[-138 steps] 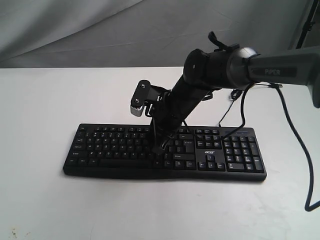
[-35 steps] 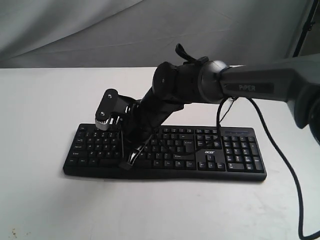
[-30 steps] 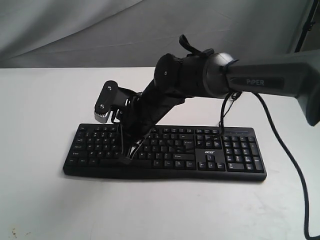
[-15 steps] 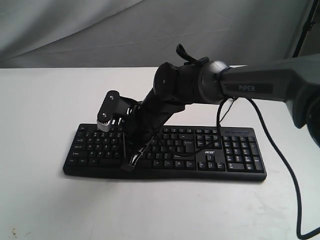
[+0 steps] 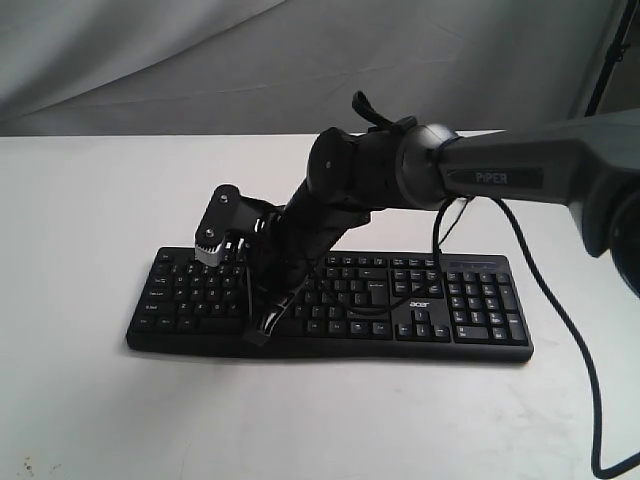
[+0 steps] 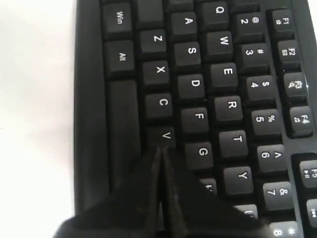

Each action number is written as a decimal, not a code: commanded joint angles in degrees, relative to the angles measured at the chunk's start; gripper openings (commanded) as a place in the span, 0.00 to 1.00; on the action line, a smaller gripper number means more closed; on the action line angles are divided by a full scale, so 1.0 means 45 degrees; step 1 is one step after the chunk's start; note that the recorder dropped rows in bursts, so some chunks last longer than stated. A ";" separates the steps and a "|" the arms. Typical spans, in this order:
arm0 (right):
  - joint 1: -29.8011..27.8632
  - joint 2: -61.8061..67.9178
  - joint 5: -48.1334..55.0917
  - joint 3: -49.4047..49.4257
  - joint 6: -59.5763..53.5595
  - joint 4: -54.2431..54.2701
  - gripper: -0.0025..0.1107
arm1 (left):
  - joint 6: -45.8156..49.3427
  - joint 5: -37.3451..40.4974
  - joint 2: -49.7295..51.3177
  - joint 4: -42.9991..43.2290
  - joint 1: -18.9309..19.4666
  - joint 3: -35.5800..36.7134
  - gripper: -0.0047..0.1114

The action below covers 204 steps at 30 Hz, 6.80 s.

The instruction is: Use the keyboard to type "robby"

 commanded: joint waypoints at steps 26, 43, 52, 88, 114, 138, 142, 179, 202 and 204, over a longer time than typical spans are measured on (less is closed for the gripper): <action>-0.0080 -0.0466 -0.0584 0.0040 -0.0270 0.0182 0.02 | -0.0035 -0.0068 -0.0044 0.0061 -0.0081 0.0055 0.04; -0.0864 0.0907 0.1042 -0.2494 -0.0124 -0.0038 0.02 | -0.0035 -0.0068 -0.0044 0.0061 -0.0081 0.0055 0.04; -0.1031 0.1275 0.1636 -0.2782 -0.0072 -0.0094 0.02 | -0.0035 -0.0068 -0.0044 0.0061 -0.0081 0.0055 0.04; -0.1031 0.1101 0.1637 -0.2782 -0.0329 0.0023 0.02 | -0.0035 -0.0068 -0.0044 0.0061 -0.0081 0.0055 0.04; -0.0557 -1.2025 -0.2898 0.3821 0.0740 0.1464 0.02 | -0.0035 -0.0068 -0.0044 0.0061 -0.0081 0.0055 0.04; -0.5057 -1.8574 -0.5135 0.6075 0.4986 0.3036 0.02 | -0.0035 -0.0068 -0.0044 0.0061 -0.0081 0.0055 0.04; -0.7628 -2.0006 -0.5384 0.8761 0.5370 0.3036 0.02 | -0.0035 -0.0068 -0.0044 0.0061 -0.0081 0.0055 0.04; -0.9288 -2.7989 -1.2459 1.6738 1.5472 0.7204 0.02 | -0.0035 -0.0068 -0.0044 0.0061 -0.0081 0.0055 0.04; -0.9141 -2.8328 -0.6655 1.9640 1.5481 -0.6314 0.02 | -0.0035 -0.0068 -0.0044 0.0061 -0.0081 0.0055 0.04; -0.9116 -2.8328 -0.6092 1.9640 1.5303 -0.6531 0.02 | -0.0035 -0.0068 -0.0044 0.0061 -0.0081 0.0055 0.04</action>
